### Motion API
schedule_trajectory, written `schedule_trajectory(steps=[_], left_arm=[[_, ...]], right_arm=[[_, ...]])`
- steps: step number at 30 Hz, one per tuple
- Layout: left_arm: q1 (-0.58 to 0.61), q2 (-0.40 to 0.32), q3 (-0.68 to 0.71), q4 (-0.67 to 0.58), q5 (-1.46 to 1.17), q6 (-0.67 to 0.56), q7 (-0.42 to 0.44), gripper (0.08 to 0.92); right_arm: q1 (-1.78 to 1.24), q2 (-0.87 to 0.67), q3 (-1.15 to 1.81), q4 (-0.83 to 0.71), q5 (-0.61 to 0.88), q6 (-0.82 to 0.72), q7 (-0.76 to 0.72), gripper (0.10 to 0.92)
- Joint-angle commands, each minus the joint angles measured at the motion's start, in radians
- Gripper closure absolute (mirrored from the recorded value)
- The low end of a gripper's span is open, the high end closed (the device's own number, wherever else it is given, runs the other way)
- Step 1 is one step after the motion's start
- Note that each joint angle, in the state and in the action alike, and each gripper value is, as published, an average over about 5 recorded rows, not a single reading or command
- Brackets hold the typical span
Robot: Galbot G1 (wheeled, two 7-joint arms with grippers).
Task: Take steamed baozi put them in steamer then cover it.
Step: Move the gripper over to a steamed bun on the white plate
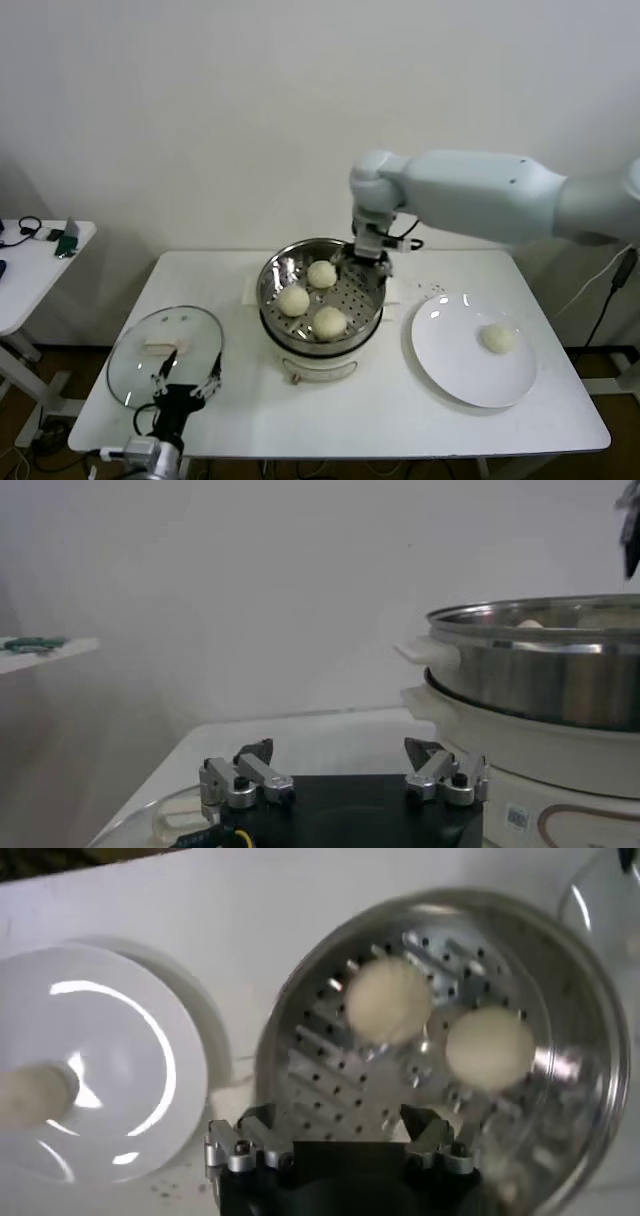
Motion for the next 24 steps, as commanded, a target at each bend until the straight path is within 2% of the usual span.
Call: schedule_trajectory(steps=[1,6,10,16,24], left_arm=[[-0.006,0.010,0.002,0.003,0.000,0.000,0.001,0.177],[-0.010,0.023,0.003,0.003,-0.006,0.002,0.001,0.177],[-0.016,0.030,0.004,0.005,-0.010,0.004,0.001,0.177],[-0.014,0.030,0.003,0.001,-0.008,0.006,0.001,0.177],[0.002,0.029,-0.015,-0.009,-0.009,0.014,-0.001,0.177]], right_arm=[[0.117,-0.287,-0.121,0.047,0.279,-0.381,0.023,0.203],[0.081,-0.464,-0.138,0.153,0.223,-0.531,0.085,0.203],[0.003,-0.569,-0.109,0.181,0.108,-0.582,0.085,0.203],[-0.223,-0.654,0.038,0.094,0.011,-0.572,0.060,0.203],[-0.531,-0.650,0.299,-0.055,-0.082,-0.482,0.066,0.203]])
